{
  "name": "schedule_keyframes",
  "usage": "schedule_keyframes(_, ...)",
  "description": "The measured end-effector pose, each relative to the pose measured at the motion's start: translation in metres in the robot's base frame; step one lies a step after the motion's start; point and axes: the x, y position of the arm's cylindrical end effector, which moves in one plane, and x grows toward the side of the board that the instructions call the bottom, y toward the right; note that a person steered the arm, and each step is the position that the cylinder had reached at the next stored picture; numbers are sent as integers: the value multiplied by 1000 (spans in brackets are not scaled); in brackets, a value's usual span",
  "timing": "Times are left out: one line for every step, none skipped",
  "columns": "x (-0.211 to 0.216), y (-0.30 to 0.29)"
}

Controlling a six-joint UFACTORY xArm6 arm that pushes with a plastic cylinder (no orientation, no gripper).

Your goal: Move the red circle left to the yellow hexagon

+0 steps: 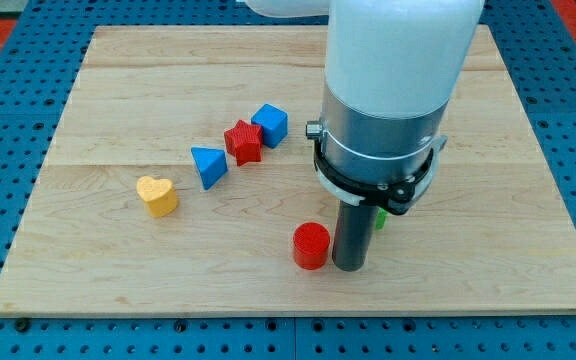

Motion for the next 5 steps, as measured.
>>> schedule_keyframes(1,-17)
schedule_keyframes(-2,-50)
schedule_keyframes(-1,-55)
schedule_keyframes(16,-72)
schedule_keyframes(10,-84)
